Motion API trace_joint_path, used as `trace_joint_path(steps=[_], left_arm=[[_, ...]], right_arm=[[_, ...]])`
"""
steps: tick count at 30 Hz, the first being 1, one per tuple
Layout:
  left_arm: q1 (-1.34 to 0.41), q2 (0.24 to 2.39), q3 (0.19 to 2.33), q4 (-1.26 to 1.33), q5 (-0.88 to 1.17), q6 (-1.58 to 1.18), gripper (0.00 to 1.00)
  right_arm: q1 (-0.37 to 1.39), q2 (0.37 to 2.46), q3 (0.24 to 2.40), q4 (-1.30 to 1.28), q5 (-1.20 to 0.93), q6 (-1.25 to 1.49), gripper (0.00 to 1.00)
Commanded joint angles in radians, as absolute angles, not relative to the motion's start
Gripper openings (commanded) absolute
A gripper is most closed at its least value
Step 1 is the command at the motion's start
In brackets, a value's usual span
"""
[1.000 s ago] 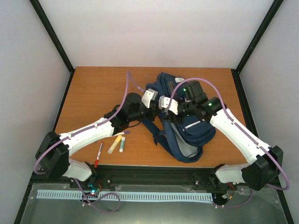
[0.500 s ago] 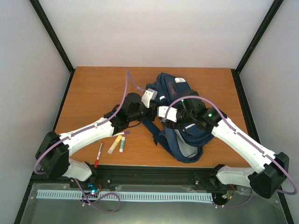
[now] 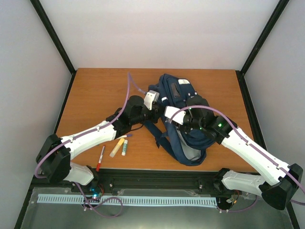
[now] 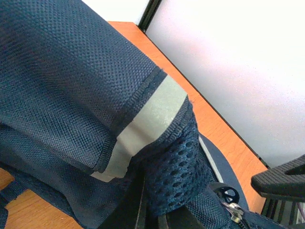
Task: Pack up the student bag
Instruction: Zip the student bag at the center of the board.
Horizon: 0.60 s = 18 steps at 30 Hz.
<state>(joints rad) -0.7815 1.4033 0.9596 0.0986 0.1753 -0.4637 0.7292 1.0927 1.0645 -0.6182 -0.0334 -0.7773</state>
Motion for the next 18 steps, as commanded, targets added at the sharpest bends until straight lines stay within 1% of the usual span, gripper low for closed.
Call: trace_joint_path(steps=[1,8,9,12,15,18], left_arm=[[-0.778,1.357,0.982,0.236,0.146,-0.487,0.01],[-0.776,1.359,0.975,0.239,0.115,-0.498,0.01],[-0.776,1.359,0.971,0.237,0.092,-0.503,0.01],[-0.776,1.359,0.951,0.237,-0.015,-0.536,0.01],[-0.772,1.374,0.913,0.261,-0.129,-0.570,0.01],[-0.758,1.417,0.873,0.292,-0.218,-0.647,0.01]], right_arm=[[0.732,1.075,1.091,-0.658,-0.009,-0.704,0.26],[0.727,1.083,1.091,-0.684,-0.090,-0.626,0.04],[0.721,1.086,1.089,-0.685,-0.100,-0.610,0.03],[0.678,1.094,1.083,-0.690,-0.161,-0.540,0.03],[0.592,1.114,1.083,-0.694,-0.310,-0.449,0.03],[0.502,1.179,1.081,-0.693,-0.467,-0.365,0.03]])
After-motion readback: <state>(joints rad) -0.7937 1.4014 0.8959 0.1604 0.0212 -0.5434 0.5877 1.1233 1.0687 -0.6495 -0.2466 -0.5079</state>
